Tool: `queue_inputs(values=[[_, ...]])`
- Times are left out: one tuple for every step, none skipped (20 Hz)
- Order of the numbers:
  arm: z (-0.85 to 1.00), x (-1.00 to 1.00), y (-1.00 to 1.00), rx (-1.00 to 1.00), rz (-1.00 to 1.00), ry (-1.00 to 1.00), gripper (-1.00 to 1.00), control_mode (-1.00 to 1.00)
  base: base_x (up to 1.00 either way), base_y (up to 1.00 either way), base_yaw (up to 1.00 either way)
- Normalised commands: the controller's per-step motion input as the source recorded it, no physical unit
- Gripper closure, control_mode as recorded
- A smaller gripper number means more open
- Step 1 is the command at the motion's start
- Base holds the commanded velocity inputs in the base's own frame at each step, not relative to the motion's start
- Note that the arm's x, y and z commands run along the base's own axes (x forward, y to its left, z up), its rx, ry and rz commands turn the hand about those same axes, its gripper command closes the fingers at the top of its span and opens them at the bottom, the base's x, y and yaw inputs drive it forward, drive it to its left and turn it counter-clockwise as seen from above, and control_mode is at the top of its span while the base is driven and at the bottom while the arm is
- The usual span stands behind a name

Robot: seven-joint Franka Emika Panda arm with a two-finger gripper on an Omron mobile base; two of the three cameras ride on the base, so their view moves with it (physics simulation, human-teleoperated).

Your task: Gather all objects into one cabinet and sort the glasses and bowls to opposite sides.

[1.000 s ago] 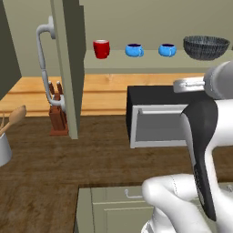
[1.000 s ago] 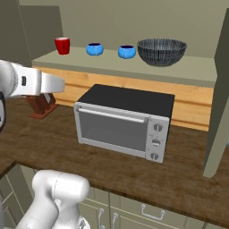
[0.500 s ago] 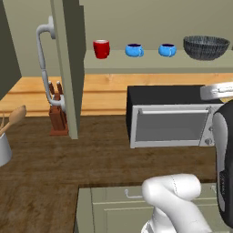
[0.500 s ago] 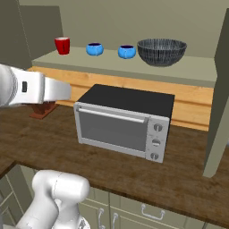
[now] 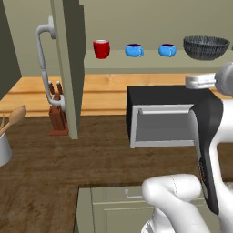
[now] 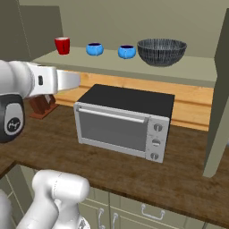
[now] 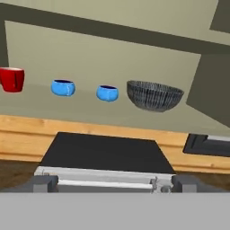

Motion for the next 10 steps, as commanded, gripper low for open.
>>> queue_inputs(values=[[0.40, 0.44, 0.00, 0.00, -0.03, 0.00, -1.00, -1.00, 0.00, 0.00, 0.00], [0.51, 0.34, 0.00, 0.00, -0.02, 0.00, -1.00, -1.00, 0.00, 0.00, 0.00], [0.70, 0.16, 0.00, 0.00, -0.01, 0.00, -1.00, -1.00, 0.00, 0.00, 0.00], [0.77, 0.16, 0.00, 0.00, 0.00, 0.00, -1.00, -1.00, 0.00, 0.00, 0.00], [0.76, 0.13, 0.00, 0.00, 0.00, 0.00, -1.00, -1.00, 0.00, 0.00, 0.00], [0.71, 0.19, 0.00, 0.00, 0.00, 0.04, -1.00, -1.00, 0.00, 0.00, 0.00], [0.51, 0.21, 0.00, 0.00, 0.00, 0.02, -1.00, -1.00, 0.00, 0.00, 0.00], [0.29, 0.29, 0.00, 0.00, 0.00, 0.00, -1.00, -1.00, 0.00, 0.00, 0.00], [0.23, 0.36, 0.00, 0.00, 0.00, 0.01, -1.00, -1.00, 0.00, 0.00, 0.00], [0.17, 0.40, 0.00, 0.00, 0.00, 0.05, -1.00, -1.00, 0.00, 0.00, 0.00]])
